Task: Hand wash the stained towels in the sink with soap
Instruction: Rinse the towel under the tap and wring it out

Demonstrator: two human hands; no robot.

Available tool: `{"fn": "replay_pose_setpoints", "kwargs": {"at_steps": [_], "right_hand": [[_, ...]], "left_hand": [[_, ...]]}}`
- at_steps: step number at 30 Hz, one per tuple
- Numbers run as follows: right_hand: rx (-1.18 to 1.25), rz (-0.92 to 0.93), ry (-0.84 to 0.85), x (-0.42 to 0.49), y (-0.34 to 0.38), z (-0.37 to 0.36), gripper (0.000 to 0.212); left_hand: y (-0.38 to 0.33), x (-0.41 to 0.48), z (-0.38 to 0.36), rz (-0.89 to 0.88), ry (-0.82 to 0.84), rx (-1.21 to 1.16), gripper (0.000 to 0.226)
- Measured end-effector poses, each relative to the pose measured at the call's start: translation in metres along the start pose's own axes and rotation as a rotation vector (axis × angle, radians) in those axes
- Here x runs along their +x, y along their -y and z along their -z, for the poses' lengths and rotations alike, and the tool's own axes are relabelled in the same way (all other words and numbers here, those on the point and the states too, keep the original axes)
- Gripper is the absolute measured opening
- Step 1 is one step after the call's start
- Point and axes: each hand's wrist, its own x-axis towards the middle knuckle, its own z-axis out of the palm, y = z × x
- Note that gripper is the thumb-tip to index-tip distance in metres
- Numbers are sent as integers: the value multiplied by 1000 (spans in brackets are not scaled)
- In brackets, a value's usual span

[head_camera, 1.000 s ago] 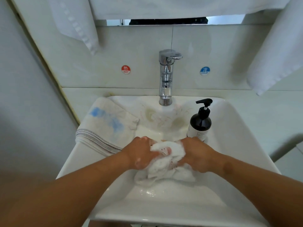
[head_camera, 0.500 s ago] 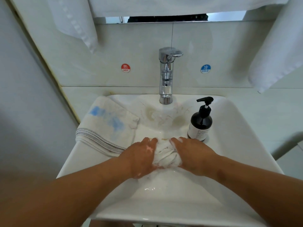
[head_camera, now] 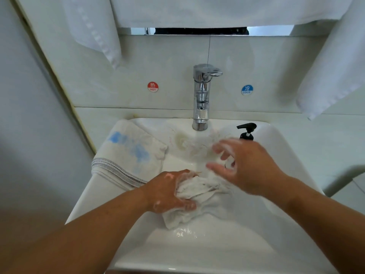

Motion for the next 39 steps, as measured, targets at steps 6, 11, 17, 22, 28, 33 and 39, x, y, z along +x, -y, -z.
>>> {"fn": "replay_pose_setpoints", "kwargs": {"at_steps": [6,11,17,22,28,33,39], "right_hand": [[145,-30,-419,56,25,66,62],[80,-63,-364,92,22,72,46],[238,-71,-392,101,20,70,35],[677,-179,-445,116,30,89,12],[616,-176,-494,107,32,101,16],[540,-182,-383,32,25,52,12],[-4,-75,539,-30,7,-35,89]], "left_hand": [[2,0,-1,3,-10,-37,81],[1,2,-1,10,-21,-42,80],[5,6,0,43,-18,-72,79],[5,9,2,52,4,-70,80],[14,12,-2,17,-31,36,78],[13,11,-3,-14,-25,13,78],[1,5,-1,-73,7,16,75]]}}
